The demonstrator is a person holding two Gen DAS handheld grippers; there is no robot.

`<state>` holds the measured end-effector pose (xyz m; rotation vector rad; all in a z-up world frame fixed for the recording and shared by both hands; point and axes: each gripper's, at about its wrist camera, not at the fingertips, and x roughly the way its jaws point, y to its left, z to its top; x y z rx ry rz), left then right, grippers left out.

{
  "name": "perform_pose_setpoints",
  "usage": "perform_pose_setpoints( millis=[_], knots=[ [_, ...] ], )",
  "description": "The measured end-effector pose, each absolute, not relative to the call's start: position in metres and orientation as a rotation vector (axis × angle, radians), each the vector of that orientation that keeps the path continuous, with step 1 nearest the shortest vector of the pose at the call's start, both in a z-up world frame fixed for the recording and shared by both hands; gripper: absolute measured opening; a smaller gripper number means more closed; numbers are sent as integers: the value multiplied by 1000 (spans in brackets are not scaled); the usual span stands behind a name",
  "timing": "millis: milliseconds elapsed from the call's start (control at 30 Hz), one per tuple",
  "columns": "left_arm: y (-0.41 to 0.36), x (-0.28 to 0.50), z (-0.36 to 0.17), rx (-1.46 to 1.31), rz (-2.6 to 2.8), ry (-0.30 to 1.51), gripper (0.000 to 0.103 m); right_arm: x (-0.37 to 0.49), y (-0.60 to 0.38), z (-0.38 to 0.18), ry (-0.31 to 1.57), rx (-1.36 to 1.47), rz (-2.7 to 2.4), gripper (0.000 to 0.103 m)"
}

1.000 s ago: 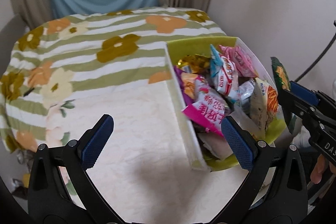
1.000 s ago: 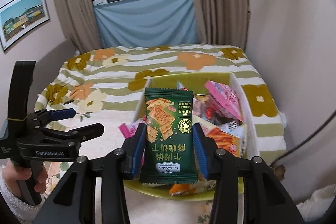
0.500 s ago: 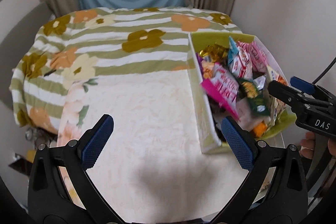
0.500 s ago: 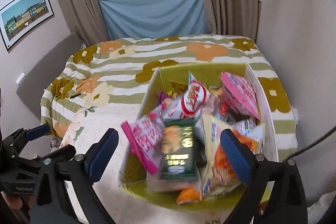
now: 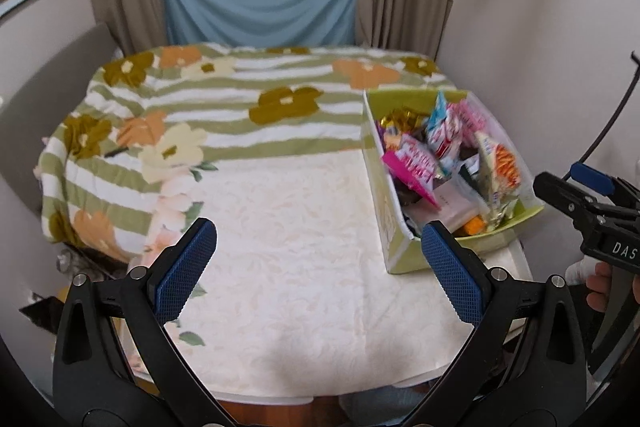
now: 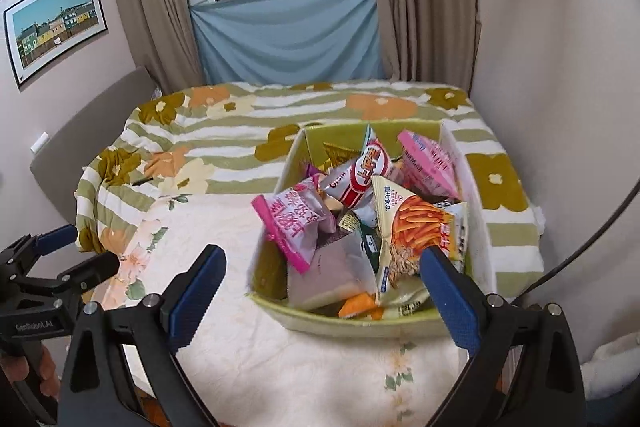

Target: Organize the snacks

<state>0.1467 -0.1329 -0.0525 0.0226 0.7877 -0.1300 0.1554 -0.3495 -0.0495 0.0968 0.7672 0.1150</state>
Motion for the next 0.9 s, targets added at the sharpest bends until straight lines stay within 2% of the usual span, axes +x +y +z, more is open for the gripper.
perform_pose_setpoints(
  millis=[167,200,300,600,900],
  knots=[
    [-118,97,-11,48,-82,659,102,111,-340,-19,707,66,72,97],
    [-116,92,-6,50,-78,644,102,102,-338,-14,693,60,63,101],
    [-110,65,6,57,-77,592,102,77,-332,-3,660,47,40,102],
    [-109,16,13,79,-59,529,102,37,-325,7,630,57,-11,102],
    [-110,7,13,67,-63,522,102,26,-323,4,622,61,-14,102]
  ],
)
